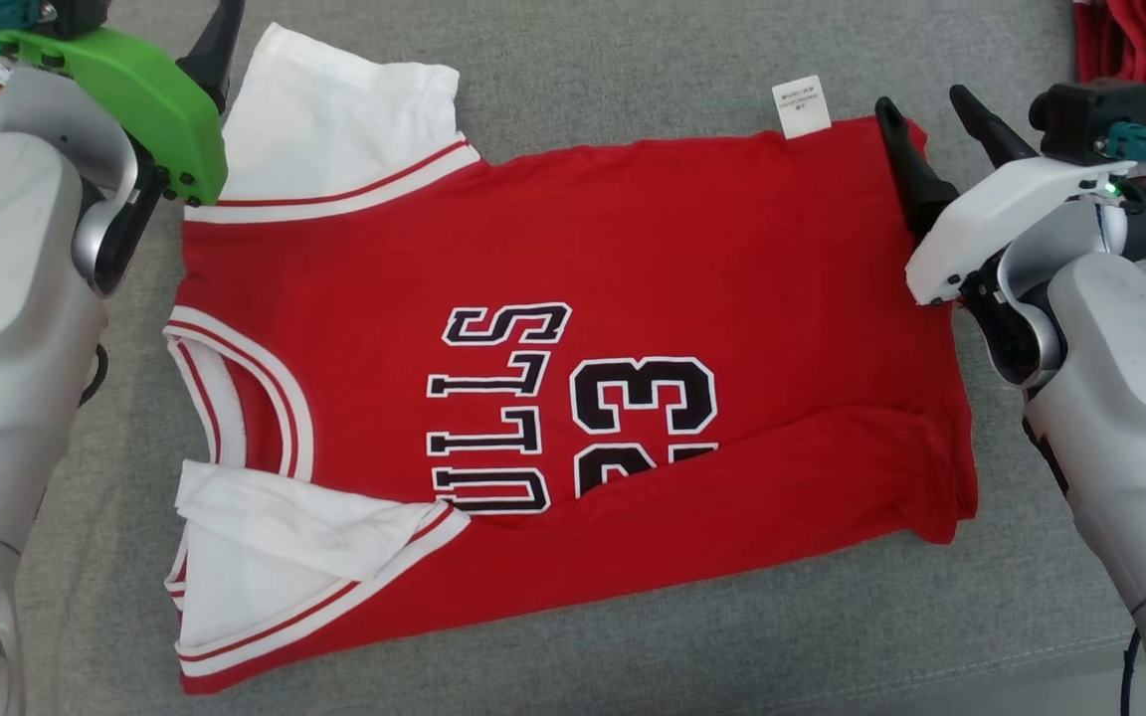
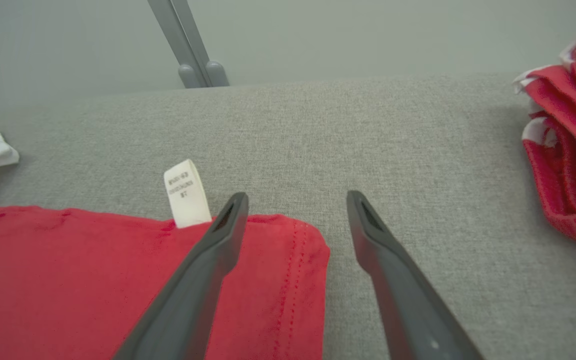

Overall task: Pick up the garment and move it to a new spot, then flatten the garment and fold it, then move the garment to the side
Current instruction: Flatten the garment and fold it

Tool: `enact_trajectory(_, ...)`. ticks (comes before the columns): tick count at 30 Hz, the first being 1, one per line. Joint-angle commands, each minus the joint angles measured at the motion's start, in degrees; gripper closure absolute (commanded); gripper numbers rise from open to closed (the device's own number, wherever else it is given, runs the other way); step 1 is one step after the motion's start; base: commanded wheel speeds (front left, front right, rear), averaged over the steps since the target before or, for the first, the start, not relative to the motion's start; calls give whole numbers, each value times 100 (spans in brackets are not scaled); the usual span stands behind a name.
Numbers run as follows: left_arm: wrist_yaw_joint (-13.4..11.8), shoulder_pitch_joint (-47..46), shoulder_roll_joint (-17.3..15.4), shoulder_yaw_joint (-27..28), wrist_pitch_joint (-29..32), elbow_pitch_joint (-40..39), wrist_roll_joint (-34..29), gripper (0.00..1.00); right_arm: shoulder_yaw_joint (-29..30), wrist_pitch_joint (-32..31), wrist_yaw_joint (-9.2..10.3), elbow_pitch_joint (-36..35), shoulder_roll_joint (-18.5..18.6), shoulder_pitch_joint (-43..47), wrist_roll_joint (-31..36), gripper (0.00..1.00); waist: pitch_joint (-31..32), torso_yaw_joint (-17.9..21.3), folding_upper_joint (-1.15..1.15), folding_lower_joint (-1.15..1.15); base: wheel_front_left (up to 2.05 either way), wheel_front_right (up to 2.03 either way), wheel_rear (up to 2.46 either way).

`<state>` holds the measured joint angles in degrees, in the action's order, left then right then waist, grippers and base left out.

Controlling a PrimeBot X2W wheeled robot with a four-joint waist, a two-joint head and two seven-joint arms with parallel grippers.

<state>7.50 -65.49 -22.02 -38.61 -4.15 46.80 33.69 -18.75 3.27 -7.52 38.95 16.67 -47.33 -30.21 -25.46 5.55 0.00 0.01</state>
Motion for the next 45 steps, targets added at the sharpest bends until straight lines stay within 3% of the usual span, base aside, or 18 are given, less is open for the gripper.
enact_trajectory(1,-7,-130,-28,-76,29,116,135,0,-63,-16,8,109,-42,-106,-63,0,-299,221,0,-1,0,0,0)
enact_trajectory(10,-7,-506,-134,-799,249,727,815,0,-642,199,8,625,-288,-581,-447,0,-551,440,0,-1,0,0,0)
enact_trajectory(19,-7,-634,-252,-1385,520,1024,1283,0,-1123,386,9,939,-298,-842,-793,0,-629,501,0,-1,0,0,0)
enact_trajectory(30,-10,-803,-225,-1648,430,1474,1700,0,-1674,277,8,1190,-358,-1071,-1193,0,-728,599,0,-1,0,0,0)
enact_trajectory(31,-10,-775,-169,-1666,498,1514,1768,9,-1739,226,8,1203,-366,-1055,-1253,18,-726,603,0,-1,0,0,0)
enact_trajectory(32,-10,-777,-152,-1704,535,1539,1802,58,-1782,198,6,1206,-361,-1049,-1301,54,-724,604,0,-1,0,0,0)
enact_trajectory(33,-10,-793,-144,-1746,548,1556,1832,100,-1839,183,6,1196,-342,-1058,-1353,81,-721,600,0,-1,0,0,0)
enact_trajectory(34,-10,-799,-137,-1787,528,1547,1837,100,-1879,183,6,1188,-319,-1064,-1392,100,-715,592,0,-1,0,0,0)
enact_trajectory(45,-10,-969,-139,-1841,-379,1464,2164,100,-2088,645,10,1208,-5,-1286,-1620,100,-465,284,0,-1,0,0,0)
